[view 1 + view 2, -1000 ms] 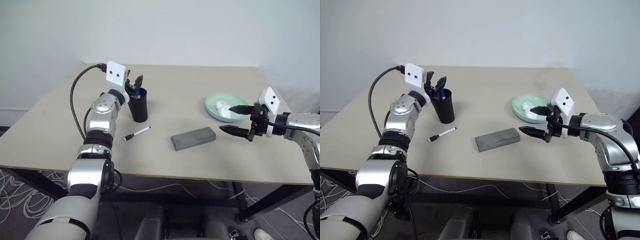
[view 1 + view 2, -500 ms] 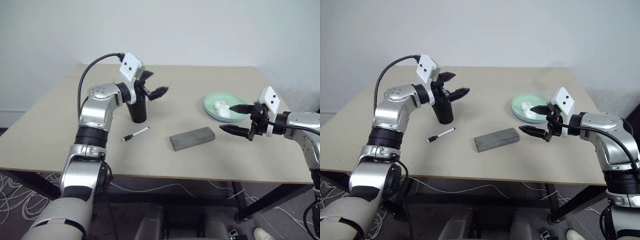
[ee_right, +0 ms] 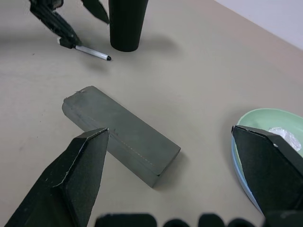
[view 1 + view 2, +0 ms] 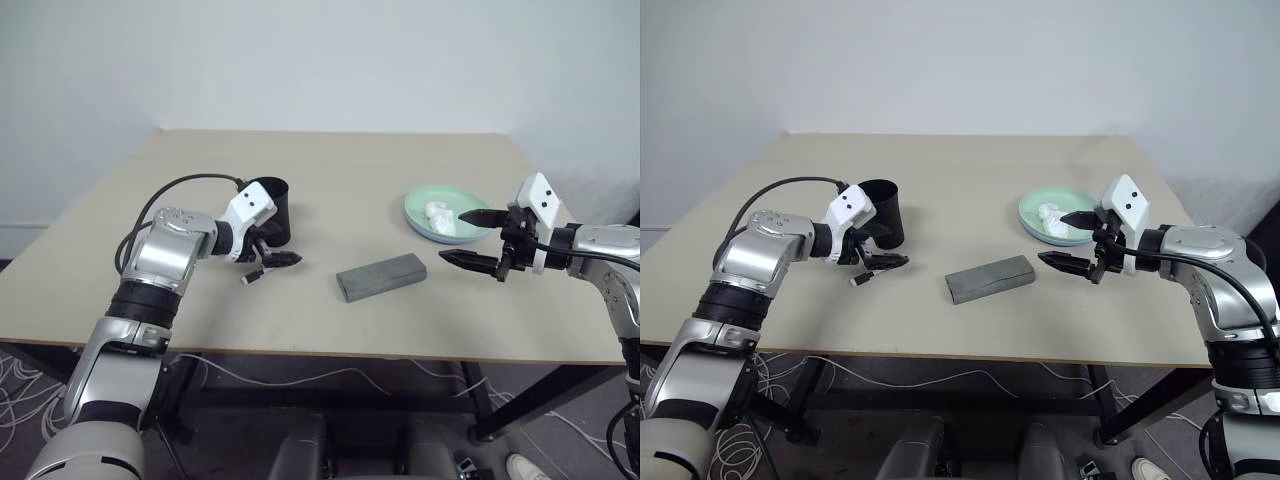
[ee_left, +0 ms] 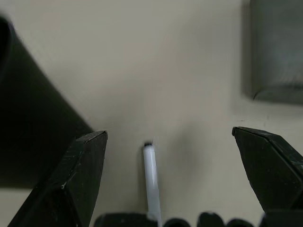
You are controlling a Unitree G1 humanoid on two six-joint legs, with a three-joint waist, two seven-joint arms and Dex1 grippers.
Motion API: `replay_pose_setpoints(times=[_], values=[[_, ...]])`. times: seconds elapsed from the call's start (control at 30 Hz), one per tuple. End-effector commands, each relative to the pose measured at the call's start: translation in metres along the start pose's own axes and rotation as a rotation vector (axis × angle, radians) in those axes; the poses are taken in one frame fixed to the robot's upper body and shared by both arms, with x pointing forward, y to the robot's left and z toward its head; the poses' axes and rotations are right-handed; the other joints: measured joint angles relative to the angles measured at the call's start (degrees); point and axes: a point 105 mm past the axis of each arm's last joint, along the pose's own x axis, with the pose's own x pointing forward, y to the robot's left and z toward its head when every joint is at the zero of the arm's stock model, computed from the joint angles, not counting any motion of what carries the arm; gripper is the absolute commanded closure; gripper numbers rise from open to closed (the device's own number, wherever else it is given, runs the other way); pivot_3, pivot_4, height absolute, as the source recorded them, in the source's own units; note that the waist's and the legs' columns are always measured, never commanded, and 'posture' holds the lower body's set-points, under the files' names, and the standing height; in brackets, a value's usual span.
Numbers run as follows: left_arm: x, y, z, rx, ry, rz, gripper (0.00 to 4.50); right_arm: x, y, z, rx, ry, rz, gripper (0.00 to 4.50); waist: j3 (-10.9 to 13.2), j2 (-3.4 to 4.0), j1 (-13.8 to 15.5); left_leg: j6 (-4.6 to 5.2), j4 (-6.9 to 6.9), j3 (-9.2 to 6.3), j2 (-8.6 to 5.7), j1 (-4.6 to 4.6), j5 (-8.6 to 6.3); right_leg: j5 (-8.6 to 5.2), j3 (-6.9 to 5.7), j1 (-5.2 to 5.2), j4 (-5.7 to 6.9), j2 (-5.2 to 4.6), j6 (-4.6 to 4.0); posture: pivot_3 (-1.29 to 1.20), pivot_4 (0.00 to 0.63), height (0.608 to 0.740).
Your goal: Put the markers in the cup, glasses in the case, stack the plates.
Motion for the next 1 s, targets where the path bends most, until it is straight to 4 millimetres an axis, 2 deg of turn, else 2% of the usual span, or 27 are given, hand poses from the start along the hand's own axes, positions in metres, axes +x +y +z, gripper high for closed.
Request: replay_pose_setpoints(times=[0.03,0.23,0.67,0.77,1.0], values=[[-0.001,0.006,-0.007,0.017,0.026,0.018,0.01,-0.004,-0.002,0.015,-0.042,-0.04,-0.016,0.0,0.0,0.0,-0.01,0.0,0.0,0.0,0.0,0.0,0.0,0.0,0.0,0.0,0.0,0.0,0.0,0.0,0.0,0.629],[0.007,0.009,-0.018,-0.025,0.07,0.009,0.01,-0.004,-0.002,0.015,-0.042,-0.041,-0.016,0.0,0.0,0.0,-0.01,-0.01,-0.01,-0.04,0.03,0.0,0.0,0.0,-0.02,-0.04,0.03,-0.03,0.0,0.0,0.0,0.629],[0.015,0.014,-0.024,-0.042,0.147,-0.044,0.01,-0.004,0.0,0.013,-0.039,-0.043,-0.028,0.0,0.0,-0.01,0.28,0.0,0.01,-0.06,0.03,-0.03,-0.01,0.0,-0.04,-0.04,0.02,-0.09,0.0,0.0,0.0,0.629],[0.015,0.014,-0.025,-0.043,0.16,-0.057,0.56,-0.005,0.0,0.013,-0.038,-0.044,-0.031,0.0,0.0,-0.02,0.3,0.0,0.02,-0.07,0.03,-0.03,-0.01,0.0,-0.04,-0.03,0.02,-0.09,0.0,0.0,0.0,0.629],[0.012,0.017,-0.037,-0.086,0.227,-0.051,2.98,-0.005,0.001,0.012,-0.037,-0.044,-0.033,0.0,0.0,-0.02,0.26,0.02,0.02,-0.07,0.04,-0.06,-0.02,0.0,-0.04,-0.05,0.02,-0.09,0.0,0.0,0.0,0.629]])
